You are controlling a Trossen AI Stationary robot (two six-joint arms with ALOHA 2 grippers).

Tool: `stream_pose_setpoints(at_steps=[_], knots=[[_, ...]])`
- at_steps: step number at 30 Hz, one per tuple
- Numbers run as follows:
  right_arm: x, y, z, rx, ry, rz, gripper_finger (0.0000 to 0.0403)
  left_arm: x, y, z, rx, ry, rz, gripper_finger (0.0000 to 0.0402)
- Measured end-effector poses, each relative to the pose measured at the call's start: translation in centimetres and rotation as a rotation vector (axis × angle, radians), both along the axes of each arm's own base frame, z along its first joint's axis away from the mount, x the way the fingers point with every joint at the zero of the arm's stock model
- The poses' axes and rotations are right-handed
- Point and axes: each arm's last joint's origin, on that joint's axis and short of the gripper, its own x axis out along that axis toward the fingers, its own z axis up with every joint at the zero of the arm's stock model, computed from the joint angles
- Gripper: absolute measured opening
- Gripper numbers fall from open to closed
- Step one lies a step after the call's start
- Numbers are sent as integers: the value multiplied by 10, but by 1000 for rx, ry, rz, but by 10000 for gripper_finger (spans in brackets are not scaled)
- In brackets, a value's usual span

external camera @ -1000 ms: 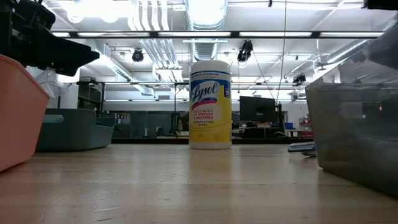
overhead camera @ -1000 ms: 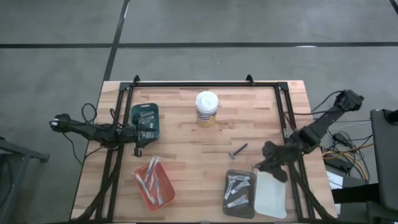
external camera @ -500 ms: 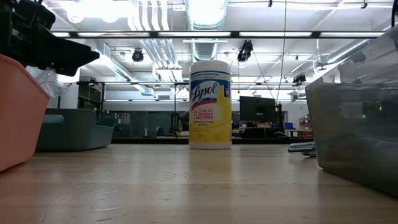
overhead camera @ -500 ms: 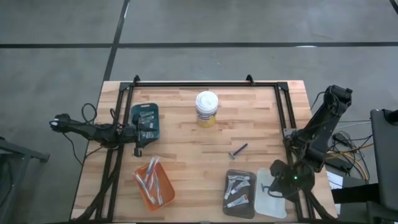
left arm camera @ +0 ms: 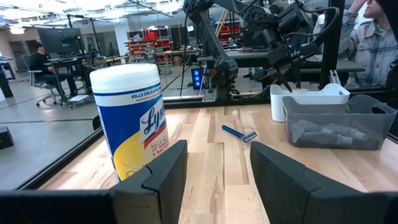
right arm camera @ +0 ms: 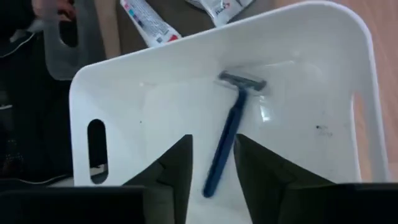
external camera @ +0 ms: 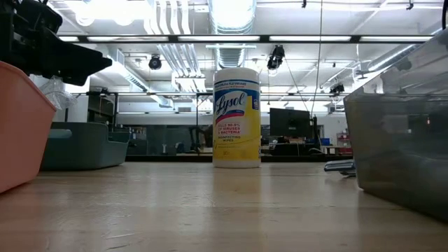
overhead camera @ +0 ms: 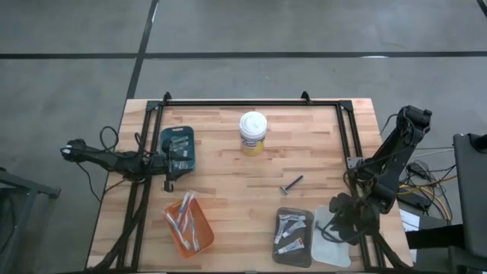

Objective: Pick & Place Travel size toiletries
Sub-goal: Put the blue razor into the white bin

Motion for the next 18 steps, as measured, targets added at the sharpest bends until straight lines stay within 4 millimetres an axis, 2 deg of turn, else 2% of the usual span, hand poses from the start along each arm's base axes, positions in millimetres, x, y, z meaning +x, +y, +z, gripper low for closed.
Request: stream_pose_setpoints(at_steps=[8,18], knots=[[0,-6,11,7,-80,57,144,0,0,0,0,0,0,181],[24,-33,26,-125,-298,87,135,0,0,0,0,0,0,182]])
